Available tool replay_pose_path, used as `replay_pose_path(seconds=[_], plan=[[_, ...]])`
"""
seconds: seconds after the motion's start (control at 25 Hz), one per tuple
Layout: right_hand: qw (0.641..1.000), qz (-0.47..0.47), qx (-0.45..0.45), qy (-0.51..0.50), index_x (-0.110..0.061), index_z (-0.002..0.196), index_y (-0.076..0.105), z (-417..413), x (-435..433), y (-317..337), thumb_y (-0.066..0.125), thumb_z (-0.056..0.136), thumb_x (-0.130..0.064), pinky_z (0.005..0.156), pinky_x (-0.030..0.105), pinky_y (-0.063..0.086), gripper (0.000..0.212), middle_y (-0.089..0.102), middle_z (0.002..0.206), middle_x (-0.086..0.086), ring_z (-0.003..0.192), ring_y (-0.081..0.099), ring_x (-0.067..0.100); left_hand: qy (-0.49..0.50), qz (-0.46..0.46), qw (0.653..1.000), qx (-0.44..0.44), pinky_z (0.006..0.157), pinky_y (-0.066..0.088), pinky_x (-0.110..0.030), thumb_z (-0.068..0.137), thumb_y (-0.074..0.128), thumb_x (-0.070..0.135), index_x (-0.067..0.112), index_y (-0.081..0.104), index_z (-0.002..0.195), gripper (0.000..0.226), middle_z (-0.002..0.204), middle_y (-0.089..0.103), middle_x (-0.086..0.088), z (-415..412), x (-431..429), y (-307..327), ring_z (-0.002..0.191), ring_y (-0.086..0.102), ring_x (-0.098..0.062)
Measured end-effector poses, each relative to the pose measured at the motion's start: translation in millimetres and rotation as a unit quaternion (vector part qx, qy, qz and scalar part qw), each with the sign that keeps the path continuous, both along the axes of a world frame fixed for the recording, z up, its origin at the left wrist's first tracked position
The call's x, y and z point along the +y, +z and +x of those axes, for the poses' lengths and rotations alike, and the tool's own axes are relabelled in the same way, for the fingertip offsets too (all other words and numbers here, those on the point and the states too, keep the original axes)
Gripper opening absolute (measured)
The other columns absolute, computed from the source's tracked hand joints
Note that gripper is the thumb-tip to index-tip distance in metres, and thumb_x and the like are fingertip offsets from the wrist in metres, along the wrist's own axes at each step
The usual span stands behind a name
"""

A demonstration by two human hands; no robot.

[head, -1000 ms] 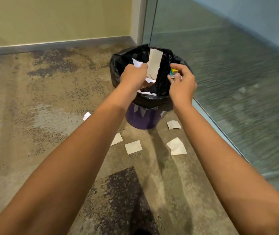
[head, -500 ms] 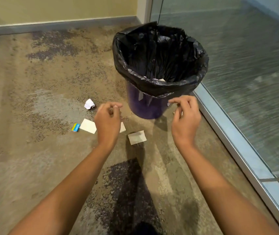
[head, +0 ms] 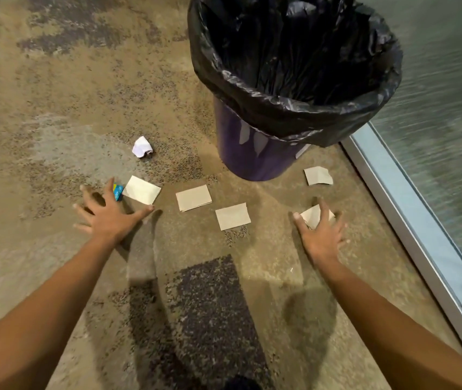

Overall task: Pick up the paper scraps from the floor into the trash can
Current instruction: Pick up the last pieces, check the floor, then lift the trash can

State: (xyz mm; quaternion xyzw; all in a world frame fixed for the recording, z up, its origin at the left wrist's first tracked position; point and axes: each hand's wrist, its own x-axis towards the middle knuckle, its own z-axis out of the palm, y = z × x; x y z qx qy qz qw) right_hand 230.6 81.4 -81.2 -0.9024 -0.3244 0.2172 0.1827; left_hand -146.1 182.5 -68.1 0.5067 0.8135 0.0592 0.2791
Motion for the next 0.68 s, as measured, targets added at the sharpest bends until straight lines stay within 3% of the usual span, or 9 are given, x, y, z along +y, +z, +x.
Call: replay_pose_path(seconds=[0.12, 0.24, 0.4, 0.48, 0.56, 0.68], plan=[[0.992, 0.015, -0.014, 0.125, -0.051, 0.140, 0.023, -36, 13, -12, 0.051, 0.077, -0.072, 0.111, 0.062, -0.008, 0.072, 0.007, 0.158, 0.013, 0.145, -0.005, 0.036, -0.074, -0.019, 0.997, -0.013, 0.110, -0.001, -0.065, 0.061, 0.070, 0.066, 0.040, 0.003, 0.147, 0.111, 0.158, -0.012, -0.013, 0, 13, -11, 0.143, -0.009, -0.043], [0.968, 0.034, -0.017, 0.247, -0.057, 0.138, 0.020, -83, 24, -17, 0.046, 0.076, -0.077, 0.110, 0.064, -0.013, 0.071, 0.004, 0.159, 0.006, 0.144, -0.014, 0.036, -0.171, 0.025, 0.985, -0.005, 0.108, -0.004, -0.068, 0.059, 0.068, 0.069, 0.041, 0.008, 0.146, 0.110, 0.158, -0.008, -0.014, 25, 16, -19, 0.142, -0.006, -0.044], [0.924, -0.003, -0.052, 0.378, -0.059, 0.138, 0.019, -125, 32, -15, 0.047, 0.082, -0.067, 0.108, 0.066, -0.016, 0.063, 0.000, 0.159, -0.006, 0.143, -0.022, 0.032, -0.318, 0.045, 0.947, 0.020, 0.102, -0.001, -0.077, 0.062, 0.054, 0.077, 0.056, 0.008, 0.140, 0.093, 0.158, -0.011, -0.007, 67, 6, -27, 0.140, -0.010, -0.048], [0.914, 0.016, -0.065, 0.401, -0.052, 0.139, 0.028, -134, 29, -14, 0.055, 0.086, -0.052, 0.110, 0.065, -0.009, 0.059, 0.011, 0.157, -0.008, 0.145, -0.009, 0.031, -0.341, 0.043, 0.937, 0.065, 0.103, 0.002, -0.077, 0.072, 0.047, 0.073, 0.056, 0.013, 0.140, 0.077, 0.158, -0.009, -0.005, 80, 2, -30, 0.140, -0.010, -0.050], [0.910, 0.046, -0.080, 0.403, -0.043, 0.134, 0.042, -137, 26, -13, 0.061, 0.086, -0.040, 0.113, 0.060, 0.003, 0.052, 0.029, 0.151, -0.009, 0.143, 0.012, 0.027, -0.326, 0.072, 0.939, 0.083, 0.106, 0.008, -0.071, 0.081, 0.054, 0.059, 0.048, 0.028, 0.140, 0.065, 0.158, 0.003, -0.008, 85, -3, -27, 0.141, -0.001, -0.049], [0.922, 0.104, -0.071, 0.367, -0.031, 0.117, 0.058, -146, 19, -14, 0.069, 0.081, -0.026, 0.101, 0.039, 0.019, 0.037, 0.048, 0.132, -0.009, 0.127, 0.033, 0.018, -0.305, 0.141, 0.941, 0.035, 0.109, 0.027, -0.056, 0.080, 0.070, 0.036, 0.030, 0.054, 0.125, 0.049, 0.152, 0.025, -0.010, 86, -11, -22, 0.133, 0.023, -0.045]])
